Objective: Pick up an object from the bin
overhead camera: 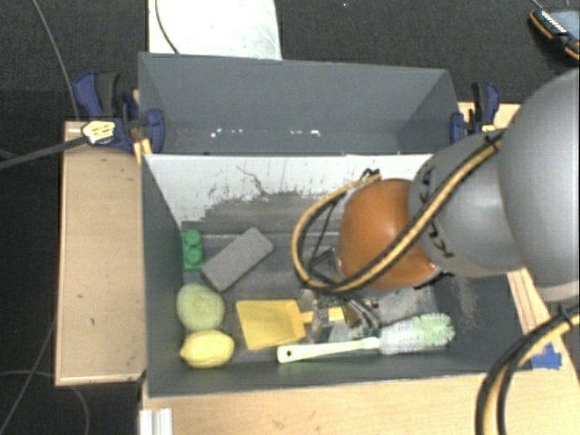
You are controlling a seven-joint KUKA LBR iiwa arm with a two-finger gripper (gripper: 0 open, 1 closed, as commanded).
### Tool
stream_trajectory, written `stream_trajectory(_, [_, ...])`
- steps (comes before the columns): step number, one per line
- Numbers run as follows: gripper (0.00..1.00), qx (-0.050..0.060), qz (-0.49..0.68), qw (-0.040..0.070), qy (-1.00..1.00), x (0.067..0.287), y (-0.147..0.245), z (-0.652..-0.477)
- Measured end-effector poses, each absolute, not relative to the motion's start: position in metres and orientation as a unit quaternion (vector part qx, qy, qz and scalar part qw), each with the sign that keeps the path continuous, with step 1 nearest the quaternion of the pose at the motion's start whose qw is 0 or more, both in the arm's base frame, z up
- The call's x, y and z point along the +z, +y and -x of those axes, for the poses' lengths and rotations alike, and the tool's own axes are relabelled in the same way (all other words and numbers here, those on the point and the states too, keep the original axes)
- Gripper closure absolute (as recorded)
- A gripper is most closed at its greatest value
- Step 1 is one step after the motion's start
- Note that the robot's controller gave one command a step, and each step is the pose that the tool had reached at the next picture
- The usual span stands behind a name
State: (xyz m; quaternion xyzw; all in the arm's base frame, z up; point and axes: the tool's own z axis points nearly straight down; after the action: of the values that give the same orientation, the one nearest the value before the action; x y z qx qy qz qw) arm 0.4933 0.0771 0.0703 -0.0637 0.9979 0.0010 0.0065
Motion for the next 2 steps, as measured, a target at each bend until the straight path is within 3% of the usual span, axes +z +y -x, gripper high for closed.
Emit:
stream_trajectory(1, [1.00,0.001,0.065,0.001,0.998,0.087,0.074,-0.489])
stream_trajectory(2, [1.00,0.001,0.075,0.004,0.997,0.070,0.107,-0.503])
